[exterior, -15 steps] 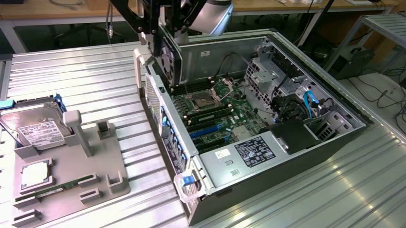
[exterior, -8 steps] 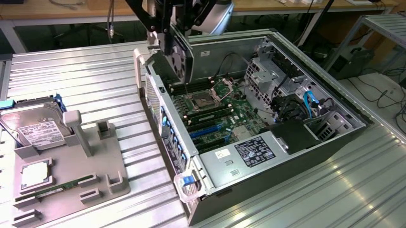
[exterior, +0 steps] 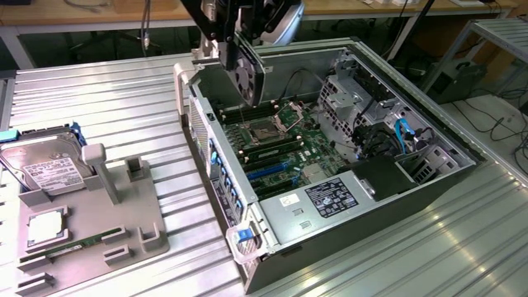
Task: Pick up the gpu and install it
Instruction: 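Pick up the gpu and move the gpu toward the slot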
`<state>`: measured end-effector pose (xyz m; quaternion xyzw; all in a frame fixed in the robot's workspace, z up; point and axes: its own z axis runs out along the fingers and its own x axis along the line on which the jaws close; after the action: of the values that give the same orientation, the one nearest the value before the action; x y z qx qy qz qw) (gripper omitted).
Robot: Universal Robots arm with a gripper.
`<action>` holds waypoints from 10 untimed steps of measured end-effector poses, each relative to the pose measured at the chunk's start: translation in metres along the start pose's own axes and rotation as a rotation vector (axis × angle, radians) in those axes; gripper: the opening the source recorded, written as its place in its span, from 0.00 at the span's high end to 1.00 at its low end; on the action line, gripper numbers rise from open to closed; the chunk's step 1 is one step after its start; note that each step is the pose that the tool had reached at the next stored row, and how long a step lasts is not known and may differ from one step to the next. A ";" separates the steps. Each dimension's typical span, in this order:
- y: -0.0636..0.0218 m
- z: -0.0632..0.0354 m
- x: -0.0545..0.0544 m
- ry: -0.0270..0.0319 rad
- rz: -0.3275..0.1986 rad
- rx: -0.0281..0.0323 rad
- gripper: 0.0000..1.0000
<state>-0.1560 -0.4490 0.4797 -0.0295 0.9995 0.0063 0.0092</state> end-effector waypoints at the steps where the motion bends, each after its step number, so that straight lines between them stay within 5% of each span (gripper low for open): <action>1: -0.0001 0.0000 -0.002 0.0000 0.000 0.0000 0.72; 10: -0.0011 0.0004 -0.019 0.0001 -0.001 0.0000 0.72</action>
<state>-0.1370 -0.4490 0.4797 -0.0302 0.9995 0.0063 0.0092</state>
